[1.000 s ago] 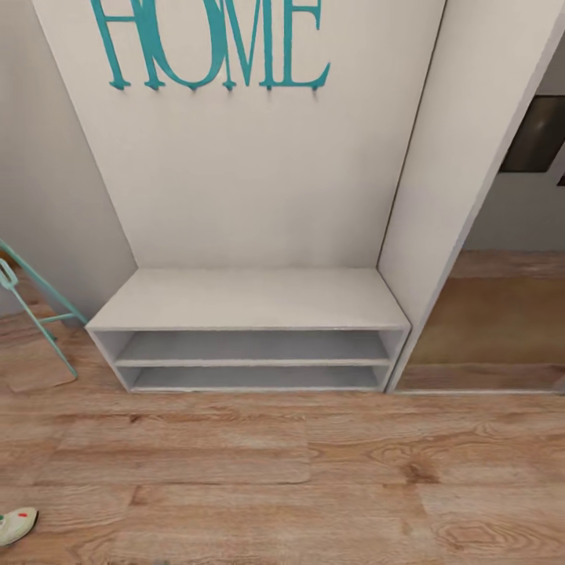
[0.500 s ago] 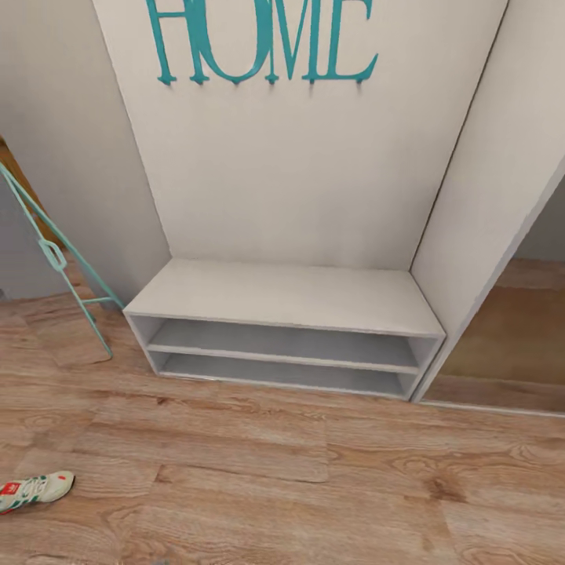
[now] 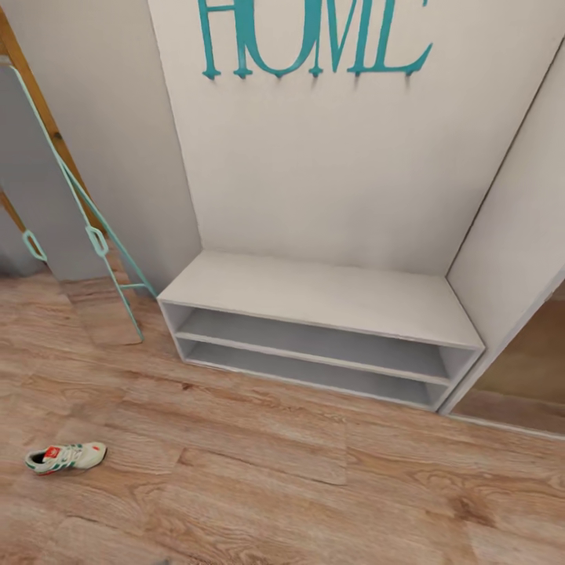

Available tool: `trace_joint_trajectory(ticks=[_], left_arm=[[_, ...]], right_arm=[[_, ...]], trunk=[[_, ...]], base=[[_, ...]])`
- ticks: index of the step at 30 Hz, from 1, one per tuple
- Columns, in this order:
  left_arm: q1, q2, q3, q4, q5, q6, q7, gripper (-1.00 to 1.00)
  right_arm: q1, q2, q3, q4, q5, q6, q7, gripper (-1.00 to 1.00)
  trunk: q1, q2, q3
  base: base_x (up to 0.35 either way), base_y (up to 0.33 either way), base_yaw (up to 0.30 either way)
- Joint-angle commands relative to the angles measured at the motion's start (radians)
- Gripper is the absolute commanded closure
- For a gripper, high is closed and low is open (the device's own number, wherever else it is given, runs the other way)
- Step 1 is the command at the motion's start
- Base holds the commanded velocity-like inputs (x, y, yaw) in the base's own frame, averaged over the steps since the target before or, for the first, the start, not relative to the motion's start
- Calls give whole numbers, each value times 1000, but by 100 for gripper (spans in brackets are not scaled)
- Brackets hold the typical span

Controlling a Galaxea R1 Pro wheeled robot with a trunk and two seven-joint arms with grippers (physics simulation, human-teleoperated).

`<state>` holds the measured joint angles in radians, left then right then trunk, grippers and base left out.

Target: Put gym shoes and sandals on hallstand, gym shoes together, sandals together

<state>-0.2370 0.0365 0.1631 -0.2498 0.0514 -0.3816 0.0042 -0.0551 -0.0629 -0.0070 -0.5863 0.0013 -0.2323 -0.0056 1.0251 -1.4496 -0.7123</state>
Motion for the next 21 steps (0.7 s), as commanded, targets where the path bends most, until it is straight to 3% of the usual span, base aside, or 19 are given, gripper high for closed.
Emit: trace_joint_trajectory(ticks=[1,21], left_arm=[[-1,0,-2,1,5,-3,0,-100],[-1,0,-2,3,4,-2,0,-100]], right_arm=[[0,0,-1,0,0,-4,-1,-100],[0,0,-1,2,0,-4,-1,-100]], trunk=[[0,0,-2],[0,0,-20]], base=[[0,0,242],[0,0,242]])
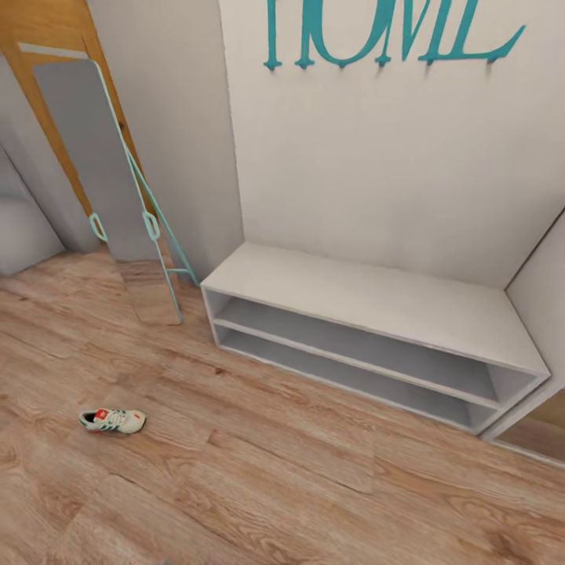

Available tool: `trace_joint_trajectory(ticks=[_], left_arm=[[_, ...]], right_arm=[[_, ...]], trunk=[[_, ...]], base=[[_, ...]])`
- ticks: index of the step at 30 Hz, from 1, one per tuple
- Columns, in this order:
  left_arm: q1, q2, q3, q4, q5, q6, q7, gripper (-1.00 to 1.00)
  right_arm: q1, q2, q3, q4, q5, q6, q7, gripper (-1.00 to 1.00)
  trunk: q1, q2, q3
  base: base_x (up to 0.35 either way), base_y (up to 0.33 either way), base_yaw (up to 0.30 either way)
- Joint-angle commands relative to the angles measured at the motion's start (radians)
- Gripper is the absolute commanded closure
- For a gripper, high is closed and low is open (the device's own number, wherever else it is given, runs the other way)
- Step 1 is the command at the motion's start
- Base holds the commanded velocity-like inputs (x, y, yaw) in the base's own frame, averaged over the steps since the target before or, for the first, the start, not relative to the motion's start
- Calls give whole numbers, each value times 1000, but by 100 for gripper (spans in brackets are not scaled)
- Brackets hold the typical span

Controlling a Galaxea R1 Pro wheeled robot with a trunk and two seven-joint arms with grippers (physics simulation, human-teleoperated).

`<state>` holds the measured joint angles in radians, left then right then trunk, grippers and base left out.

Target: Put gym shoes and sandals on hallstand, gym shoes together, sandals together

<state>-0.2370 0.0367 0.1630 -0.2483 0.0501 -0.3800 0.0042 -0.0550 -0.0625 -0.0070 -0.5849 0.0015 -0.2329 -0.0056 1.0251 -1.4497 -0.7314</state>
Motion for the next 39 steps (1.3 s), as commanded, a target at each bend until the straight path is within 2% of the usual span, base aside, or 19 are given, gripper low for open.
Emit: trace_joint_trajectory(ticks=[1,14,39], left_arm=[[-1,0,-2,1,5,-3,0,-100],[-1,2,-2,1,6,-5,2,-100],[-1,2,0,0,7,-5,2,-100]], right_arm=[[0,0,-1,0,0,-3,-1,-100],[0,1,1,0,1,-3,-1,-100],[0,1,1,0,2,-3,-1,-100]], trunk=[[0,0,-2],[0,0,-13],[0,0,-36]], base=[[0,0,242],[0,29,242],[5,293,242]])
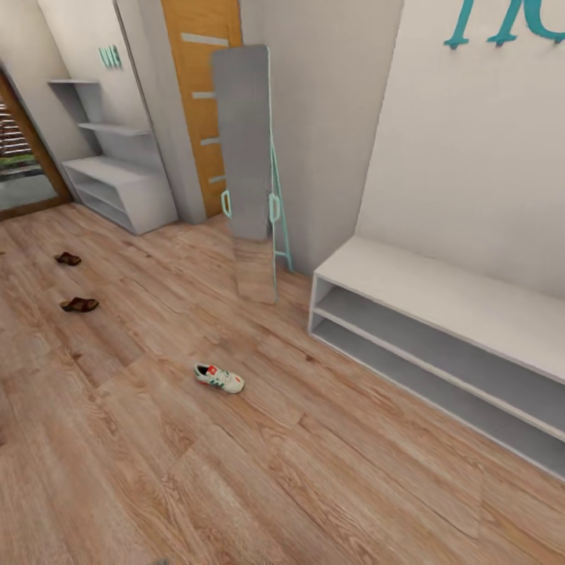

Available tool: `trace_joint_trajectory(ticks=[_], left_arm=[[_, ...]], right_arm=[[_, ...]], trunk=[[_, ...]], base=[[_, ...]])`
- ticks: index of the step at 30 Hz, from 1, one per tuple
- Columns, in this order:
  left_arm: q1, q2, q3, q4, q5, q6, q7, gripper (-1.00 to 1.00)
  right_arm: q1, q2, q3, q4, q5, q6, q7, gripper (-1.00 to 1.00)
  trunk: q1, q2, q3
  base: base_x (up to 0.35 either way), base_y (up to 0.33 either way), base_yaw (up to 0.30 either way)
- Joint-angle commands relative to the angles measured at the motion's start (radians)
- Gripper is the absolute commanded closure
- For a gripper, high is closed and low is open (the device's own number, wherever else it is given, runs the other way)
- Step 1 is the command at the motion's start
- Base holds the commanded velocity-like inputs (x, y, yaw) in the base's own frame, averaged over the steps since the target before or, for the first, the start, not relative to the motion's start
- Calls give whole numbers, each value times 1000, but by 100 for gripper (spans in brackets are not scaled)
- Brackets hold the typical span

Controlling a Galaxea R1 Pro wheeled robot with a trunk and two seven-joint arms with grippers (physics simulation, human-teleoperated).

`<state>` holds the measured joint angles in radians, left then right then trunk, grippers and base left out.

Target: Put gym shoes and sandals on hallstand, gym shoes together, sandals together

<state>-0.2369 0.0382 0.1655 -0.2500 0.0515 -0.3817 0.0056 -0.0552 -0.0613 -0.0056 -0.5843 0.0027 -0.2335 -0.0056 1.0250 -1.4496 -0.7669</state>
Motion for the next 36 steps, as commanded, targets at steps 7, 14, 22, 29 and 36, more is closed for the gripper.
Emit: trace_joint_trajectory(ticks=[7,14,22,29,36], left_arm=[[-1,1,-3,2,5,-3,0,-100],[0,2,-3,2,5,-3,0,-100],[0,9,-3,2,5,-3,0,-100],[0,13,-3,2,5,-3,0,-100],[0,15,-3,2,5,-3,0,-100]], right_arm=[[0,0,-1,0,0,-3,-1,-100],[0,0,-1,0,0,-3,-1,-100],[0,0,-1,0,0,-3,-1,-100],[0,0,-1,0,0,-3,-1,-100],[0,0,-1,0,0,-3,-1,-100]], trunk=[[0,0,-7],[0,0,-13],[0,0,-21],[0,0,-27],[0,0,-34]], base=[[89,304,242],[178,276,242],[232,234,242],[267,202,242],[290,157,242]])
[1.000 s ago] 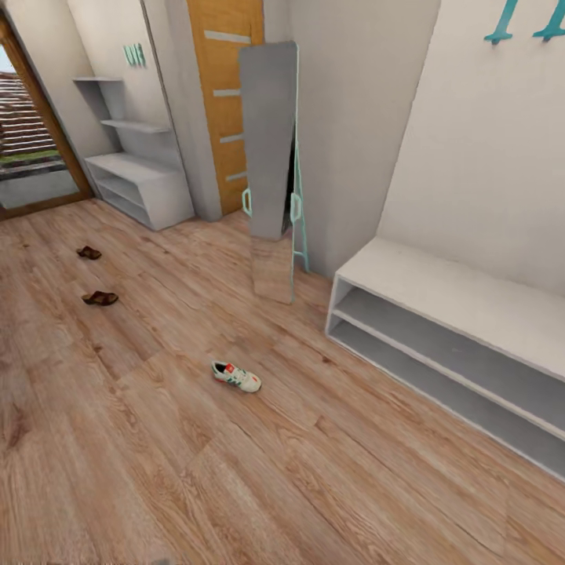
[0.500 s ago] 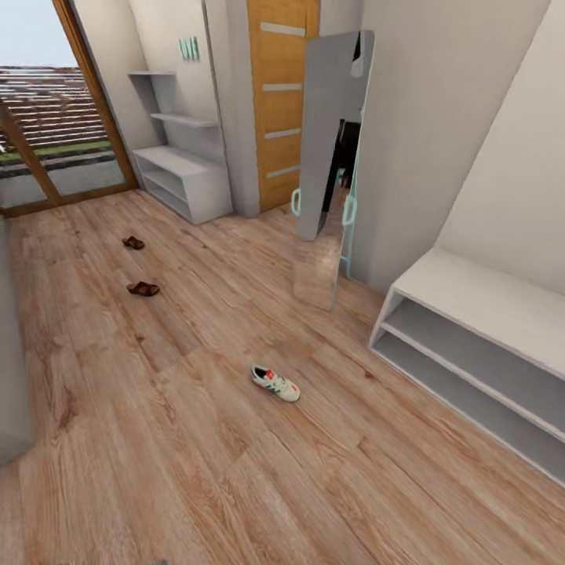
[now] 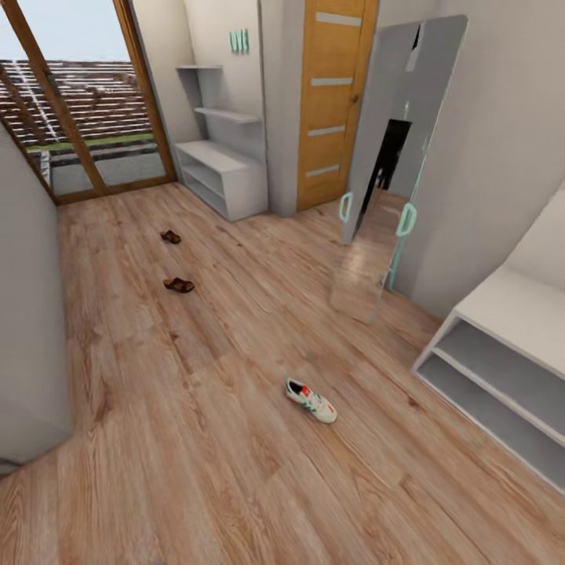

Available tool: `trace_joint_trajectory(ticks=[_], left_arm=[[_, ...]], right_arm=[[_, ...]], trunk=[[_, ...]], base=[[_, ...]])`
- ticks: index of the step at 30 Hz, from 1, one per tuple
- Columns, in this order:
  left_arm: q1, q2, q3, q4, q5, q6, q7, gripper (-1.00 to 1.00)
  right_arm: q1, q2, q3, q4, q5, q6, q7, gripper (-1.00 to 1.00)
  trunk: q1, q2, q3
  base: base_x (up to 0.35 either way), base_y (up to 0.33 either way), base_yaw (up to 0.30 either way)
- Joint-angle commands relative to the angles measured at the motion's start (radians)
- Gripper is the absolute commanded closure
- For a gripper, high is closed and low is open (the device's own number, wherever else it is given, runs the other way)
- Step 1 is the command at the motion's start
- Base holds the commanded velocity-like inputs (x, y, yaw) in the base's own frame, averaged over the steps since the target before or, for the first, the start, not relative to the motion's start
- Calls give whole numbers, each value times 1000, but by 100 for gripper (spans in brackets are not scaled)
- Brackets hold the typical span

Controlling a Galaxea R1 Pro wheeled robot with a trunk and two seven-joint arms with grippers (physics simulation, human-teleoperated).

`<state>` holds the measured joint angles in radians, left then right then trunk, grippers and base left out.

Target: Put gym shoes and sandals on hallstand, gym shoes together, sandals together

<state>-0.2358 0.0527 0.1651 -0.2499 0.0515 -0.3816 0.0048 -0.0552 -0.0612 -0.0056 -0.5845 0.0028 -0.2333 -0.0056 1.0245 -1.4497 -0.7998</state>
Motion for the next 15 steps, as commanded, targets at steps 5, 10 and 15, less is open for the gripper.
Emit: trace_joint_trajectory(ticks=[5,10,15], left_arm=[[-1,1,-3,1,5,-3,1,-100],[-1,1,-3,1,5,-3,1,-100],[-1,0,-3,1,5,-3,1,-100]], right_arm=[[0,1,-1,0,0,-3,-1,-100],[0,1,-1,0,0,-2,-1,-100],[0,1,0,0,0,-2,-1,-100]], trunk=[[0,0,-5],[0,0,-10],[0,0,-14]], base=[[294,148,242],[295,157,242],[295,177,242]])
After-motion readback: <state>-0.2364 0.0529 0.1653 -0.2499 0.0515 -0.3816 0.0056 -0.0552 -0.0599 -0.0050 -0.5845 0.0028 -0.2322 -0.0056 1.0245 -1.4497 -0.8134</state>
